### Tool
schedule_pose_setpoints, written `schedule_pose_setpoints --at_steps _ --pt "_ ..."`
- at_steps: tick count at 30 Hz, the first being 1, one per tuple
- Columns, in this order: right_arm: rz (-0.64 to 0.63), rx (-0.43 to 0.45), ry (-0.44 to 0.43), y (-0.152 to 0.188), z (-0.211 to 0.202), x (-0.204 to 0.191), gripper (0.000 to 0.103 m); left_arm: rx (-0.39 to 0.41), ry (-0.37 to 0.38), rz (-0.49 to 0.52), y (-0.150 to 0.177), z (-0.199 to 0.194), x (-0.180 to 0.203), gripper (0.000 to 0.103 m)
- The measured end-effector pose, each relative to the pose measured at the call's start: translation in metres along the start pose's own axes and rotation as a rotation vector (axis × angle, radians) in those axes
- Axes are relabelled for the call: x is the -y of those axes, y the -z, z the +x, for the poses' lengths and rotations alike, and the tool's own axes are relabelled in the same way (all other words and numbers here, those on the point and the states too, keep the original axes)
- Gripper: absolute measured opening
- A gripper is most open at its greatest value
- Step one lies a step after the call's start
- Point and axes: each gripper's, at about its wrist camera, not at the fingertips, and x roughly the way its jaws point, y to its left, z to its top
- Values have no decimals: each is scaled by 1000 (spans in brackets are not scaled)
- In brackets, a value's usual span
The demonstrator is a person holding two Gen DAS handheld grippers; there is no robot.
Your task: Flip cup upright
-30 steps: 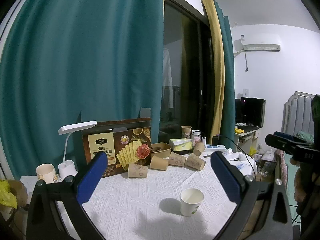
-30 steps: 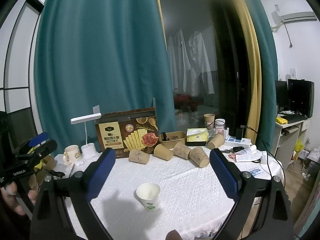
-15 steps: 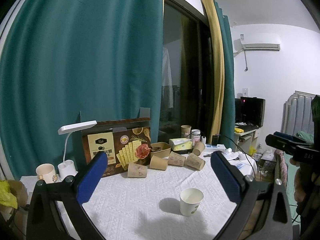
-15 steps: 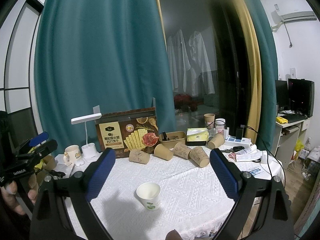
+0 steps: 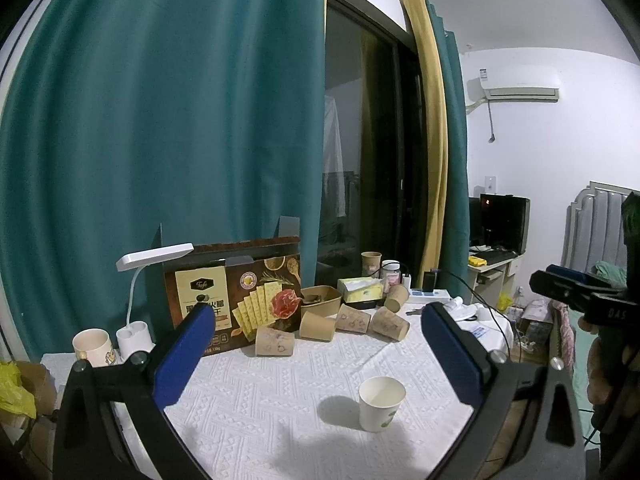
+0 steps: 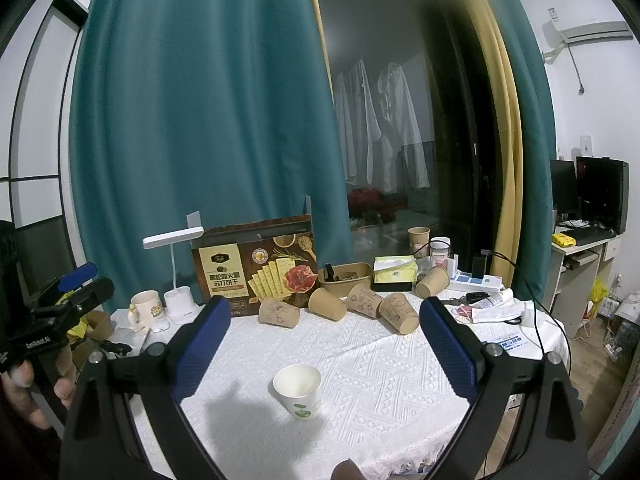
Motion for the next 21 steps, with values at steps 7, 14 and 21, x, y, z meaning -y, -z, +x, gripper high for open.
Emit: schedule_pose_setpoints --at_steps 7,14,21 --pt "2 -1 0 1 0 1 94 0 0 1 0 0 0 103" --pt "1 0 -1 0 -1 1 94 0 -1 1 -1 0 0 103" --pt "4 1 -1 1 0 1 94 0 1 5 -1 -1 1 103"
